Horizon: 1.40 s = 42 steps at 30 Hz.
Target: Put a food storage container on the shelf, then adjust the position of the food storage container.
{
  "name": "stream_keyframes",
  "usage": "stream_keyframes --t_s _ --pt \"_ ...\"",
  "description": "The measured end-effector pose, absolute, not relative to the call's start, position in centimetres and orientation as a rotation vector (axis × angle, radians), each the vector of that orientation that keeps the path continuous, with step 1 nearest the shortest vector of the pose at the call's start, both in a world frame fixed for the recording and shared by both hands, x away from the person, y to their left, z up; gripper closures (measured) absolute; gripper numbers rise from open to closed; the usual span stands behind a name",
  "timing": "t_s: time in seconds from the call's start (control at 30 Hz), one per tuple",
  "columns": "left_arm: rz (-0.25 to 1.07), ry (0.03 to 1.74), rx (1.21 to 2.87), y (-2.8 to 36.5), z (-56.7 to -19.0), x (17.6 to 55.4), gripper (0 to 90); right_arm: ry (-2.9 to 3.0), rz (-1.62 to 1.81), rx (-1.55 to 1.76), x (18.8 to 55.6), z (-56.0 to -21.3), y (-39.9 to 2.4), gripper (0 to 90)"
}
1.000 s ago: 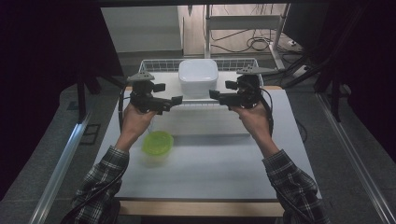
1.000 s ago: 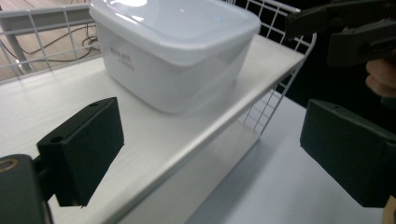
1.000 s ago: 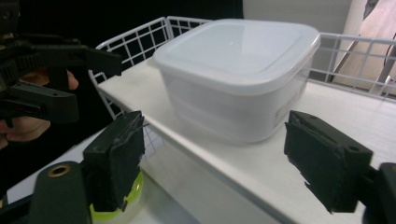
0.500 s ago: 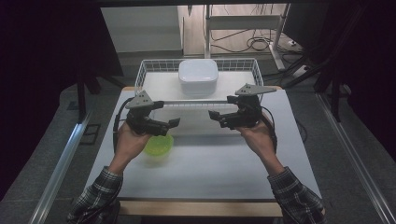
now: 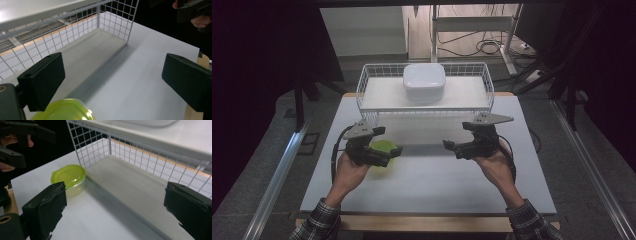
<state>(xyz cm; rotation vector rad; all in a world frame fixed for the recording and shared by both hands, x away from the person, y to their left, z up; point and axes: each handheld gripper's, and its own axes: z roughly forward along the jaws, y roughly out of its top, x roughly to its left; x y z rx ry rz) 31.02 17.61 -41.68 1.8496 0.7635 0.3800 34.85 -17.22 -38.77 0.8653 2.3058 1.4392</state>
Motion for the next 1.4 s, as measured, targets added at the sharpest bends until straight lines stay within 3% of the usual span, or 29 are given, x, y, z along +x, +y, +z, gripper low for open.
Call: stream_keyframes --t_s 0.9,1.4 --pt "0.404 0.738 1.932 16.3 -48.8 26.1 4.5 2.345 1.420 0.815 29.9 -45.5 -19.0 4.3" --pt "0.355 0.788 1.980 16.6 -49.3 26.6 5.1 2.378 1.300 0.912 29.8 -48.3 -20.5 4.2"
